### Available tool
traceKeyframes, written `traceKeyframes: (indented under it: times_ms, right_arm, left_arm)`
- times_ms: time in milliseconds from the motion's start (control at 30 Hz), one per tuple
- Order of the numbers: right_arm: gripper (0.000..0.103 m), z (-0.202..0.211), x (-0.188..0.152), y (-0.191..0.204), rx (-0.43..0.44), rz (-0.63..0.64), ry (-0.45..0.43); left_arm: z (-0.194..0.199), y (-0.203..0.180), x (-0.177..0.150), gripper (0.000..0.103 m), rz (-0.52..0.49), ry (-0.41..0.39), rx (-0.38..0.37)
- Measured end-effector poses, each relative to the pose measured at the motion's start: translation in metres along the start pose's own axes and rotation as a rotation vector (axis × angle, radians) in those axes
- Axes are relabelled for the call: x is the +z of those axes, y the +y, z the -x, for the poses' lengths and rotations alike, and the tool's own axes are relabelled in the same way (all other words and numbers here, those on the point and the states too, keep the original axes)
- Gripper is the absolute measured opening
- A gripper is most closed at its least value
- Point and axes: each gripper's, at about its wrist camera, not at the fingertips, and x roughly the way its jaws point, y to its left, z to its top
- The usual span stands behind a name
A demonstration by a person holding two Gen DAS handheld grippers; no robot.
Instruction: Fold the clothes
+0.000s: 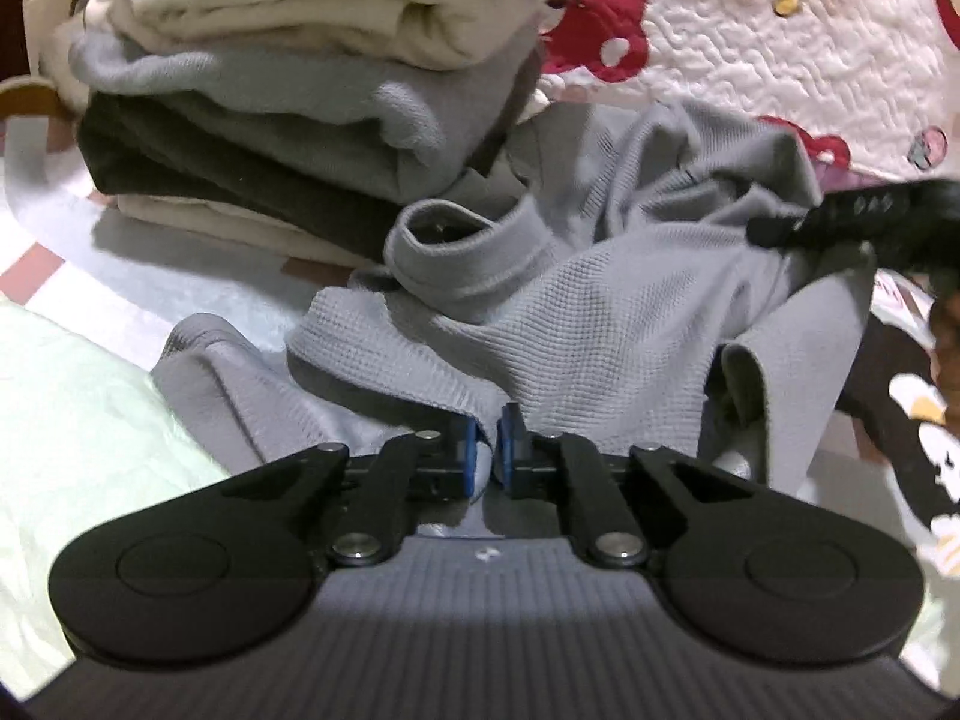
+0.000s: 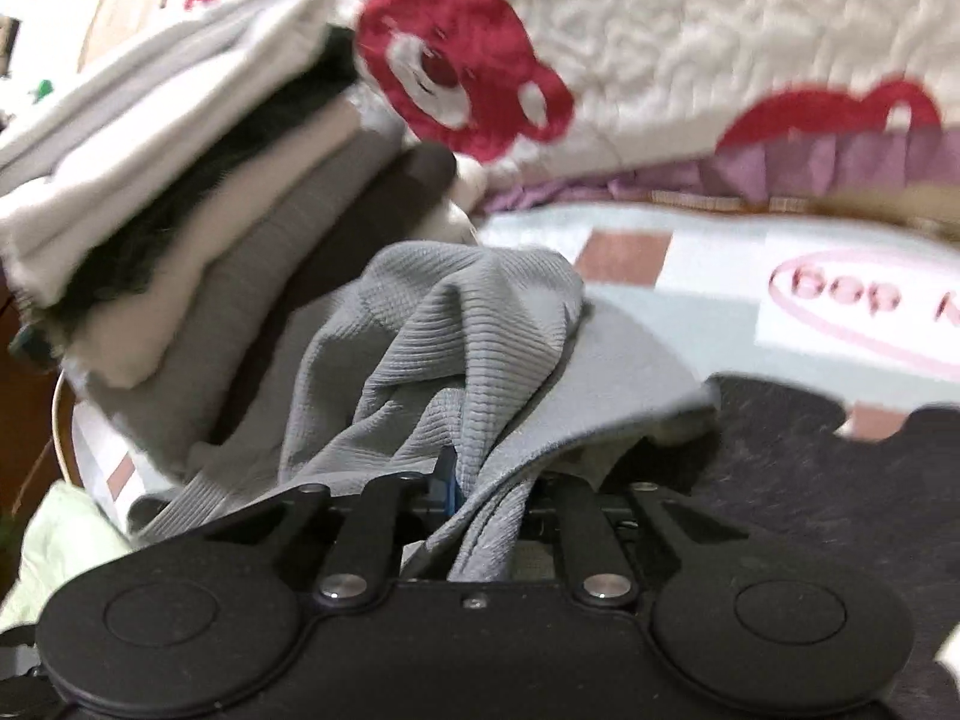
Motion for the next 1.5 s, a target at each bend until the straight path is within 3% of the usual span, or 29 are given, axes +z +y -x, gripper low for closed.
traceKeyframes:
  times_ms: [133, 433, 733, 867, 1267, 1367, 1467, 1500]
  right_arm:
    - [0.015, 0.031, -0.004, 0.020, -0.033, 0.103, -0.052]
    - [0.014, 0.085, -0.002, 0.043, -0.071, 0.196, -0.153]
    - [0.014, 0.134, 0.006, 0.055, -0.103, 0.275, -0.242]
    - [0.013, 0.156, 0.008, 0.041, -0.131, 0.293, -0.267]
    - [0.013, 0.236, 0.021, -0.013, -0.245, 0.279, -0.359]
    - [0.013, 0.261, 0.031, -0.022, -0.289, 0.282, -0.384]
    - [0.013, 0.280, 0.043, -0.040, -0.366, 0.266, -0.396]
    - [0.025, 0.280, 0.045, -0.054, -0.411, 0.239, -0.377]
  left_arm:
    - [0.012, -0.002, -0.008, 0.006, -0.016, -0.022, 0.000]
    - [0.035, -0.010, -0.021, 0.005, -0.044, -0.067, 0.003]
    - [0.052, -0.036, 0.000, 0.005, -0.036, -0.086, -0.033]
    - [0.069, -0.063, 0.013, 0.005, 0.007, -0.082, -0.116]
    - [0.082, -0.139, 0.077, 0.004, -0.113, -0.204, -0.312]
    - [0.084, -0.157, 0.099, 0.004, -0.176, -0.234, -0.413]
    - [0.081, -0.176, 0.122, 0.004, -0.171, -0.264, -0.493]
    - [0.077, -0.180, 0.126, 0.004, -0.165, -0.268, -0.503]
